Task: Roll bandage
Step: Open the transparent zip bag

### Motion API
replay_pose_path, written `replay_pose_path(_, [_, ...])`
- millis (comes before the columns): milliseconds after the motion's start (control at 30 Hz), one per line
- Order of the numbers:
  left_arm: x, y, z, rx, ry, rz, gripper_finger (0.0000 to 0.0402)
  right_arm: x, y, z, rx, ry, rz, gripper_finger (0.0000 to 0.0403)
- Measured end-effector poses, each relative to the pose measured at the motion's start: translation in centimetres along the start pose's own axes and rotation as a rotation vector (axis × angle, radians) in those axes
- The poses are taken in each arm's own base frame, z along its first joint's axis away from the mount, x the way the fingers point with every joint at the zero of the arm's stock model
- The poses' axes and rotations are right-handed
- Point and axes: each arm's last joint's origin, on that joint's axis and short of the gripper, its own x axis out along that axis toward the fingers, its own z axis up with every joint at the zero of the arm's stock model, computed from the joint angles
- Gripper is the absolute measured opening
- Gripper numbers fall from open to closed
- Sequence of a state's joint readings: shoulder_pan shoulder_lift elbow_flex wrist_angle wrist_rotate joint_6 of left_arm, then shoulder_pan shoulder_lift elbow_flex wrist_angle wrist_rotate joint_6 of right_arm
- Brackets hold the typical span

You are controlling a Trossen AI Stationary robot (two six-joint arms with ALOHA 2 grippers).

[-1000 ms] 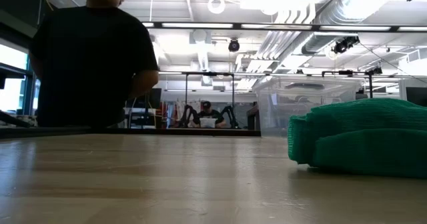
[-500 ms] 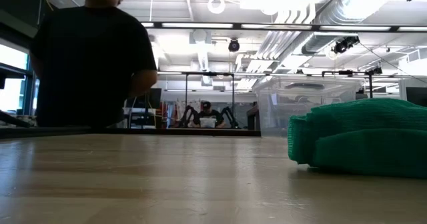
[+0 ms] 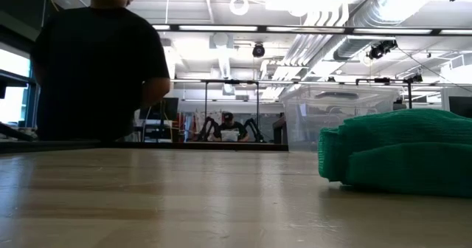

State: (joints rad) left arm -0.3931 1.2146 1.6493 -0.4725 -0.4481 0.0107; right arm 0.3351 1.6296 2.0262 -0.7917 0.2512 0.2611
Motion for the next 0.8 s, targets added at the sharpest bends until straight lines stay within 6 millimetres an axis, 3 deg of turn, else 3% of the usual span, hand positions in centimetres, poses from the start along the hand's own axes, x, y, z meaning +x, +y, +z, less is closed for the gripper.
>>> replay_pose_path(100, [0.2, -0.2, -0.2, 0.003, 0.011, -0.038, 0.0000, -1.2, -0.6, 1.3, 0.042, -0.095, 0.033, 0.0155])
replay_pose_path(233, [0.2, -0.3, -0.2, 0.003, 0.011, -0.085, 0.0000, -0.2, -1.6, 2.1, 0.057, -0.154, 0.019, 0.0174])
replay_pose_path(533, [0.3, -0.4, -0.3, -0.004, 0.015, -0.091, 0.0000, 3.4, -2.4, 1.8, 0.055, -0.137, 0.085, 0.0153])
replay_pose_path(800, [0.3, -0.4, -0.2, -0.022, 0.010, -0.097, 0.0000, 4.3, -2.4, 1.6, 0.054, -0.133, 0.084, 0.0138])
